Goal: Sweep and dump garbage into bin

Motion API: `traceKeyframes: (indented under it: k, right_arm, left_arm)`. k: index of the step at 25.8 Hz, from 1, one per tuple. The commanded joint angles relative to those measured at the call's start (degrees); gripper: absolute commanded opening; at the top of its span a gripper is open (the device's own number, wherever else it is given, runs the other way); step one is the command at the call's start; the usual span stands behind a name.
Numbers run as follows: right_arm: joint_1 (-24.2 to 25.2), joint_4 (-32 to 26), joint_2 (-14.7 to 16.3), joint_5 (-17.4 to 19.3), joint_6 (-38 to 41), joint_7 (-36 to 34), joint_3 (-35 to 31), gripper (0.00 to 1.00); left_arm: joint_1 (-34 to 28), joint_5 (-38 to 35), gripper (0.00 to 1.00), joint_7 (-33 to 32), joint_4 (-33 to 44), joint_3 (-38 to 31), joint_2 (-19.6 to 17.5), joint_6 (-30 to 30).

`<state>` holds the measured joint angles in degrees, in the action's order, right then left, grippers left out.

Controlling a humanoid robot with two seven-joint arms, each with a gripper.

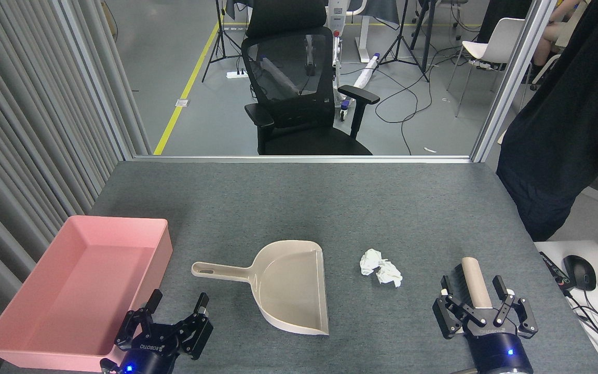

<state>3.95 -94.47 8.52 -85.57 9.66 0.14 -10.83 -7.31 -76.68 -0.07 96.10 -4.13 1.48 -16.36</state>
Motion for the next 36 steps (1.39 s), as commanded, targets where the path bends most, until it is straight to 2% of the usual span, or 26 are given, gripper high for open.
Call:
traceKeyframes:
  k: [1, 8, 18, 22, 26, 30, 36]
  right_arm:
    - [0.1, 0.2, 0.0, 0.1, 0.0, -0.1, 0.0, 0.99]
    - [0.3, 0.2, 0.3, 0.0, 0.2, -0.1, 0.0, 0.99]
    - [0.4, 0.2, 0.4, 0.0, 0.2, -0.1, 0.0, 0.99]
    - [0.3, 0.2, 0.5, 0.1, 0.3, -0.1, 0.0, 0.99]
    - [0.3, 0.2, 0.5, 0.1, 0.2, -0.1, 0.0, 0.99]
    - [0.4, 0.2, 0.4, 0.1, 0.2, -0.1, 0.0, 0.99]
    - [0.4, 0.3, 0.1, 0.1, 0.2, -0.1, 0.0, 0.99]
  left_arm:
    - [0.1, 0.0, 0.99, 0.0, 0.1, 0.0, 0.0, 0.0]
    - [0.8, 0.7, 0.99, -0.3, 0.0, -0.2, -0.3, 0.0]
    - [1.6, 1.7, 0.99, -6.3, -0.2, -0.4, -0.5, -0.8]
    - [4.1, 1.8, 0.99, -6.5, -0.5, -1.7, -0.4, 0.0]
    - [4.1, 4.3, 0.99, -7.0, -0.5, -3.7, -0.4, 0.0]
    - [4.1, 4.9, 0.99, -10.7, -0.5, -3.7, -1.9, -0.7]
    - [4.0, 5.0, 0.99, -10.5, -0.6, -3.6, -2.9, -0.7]
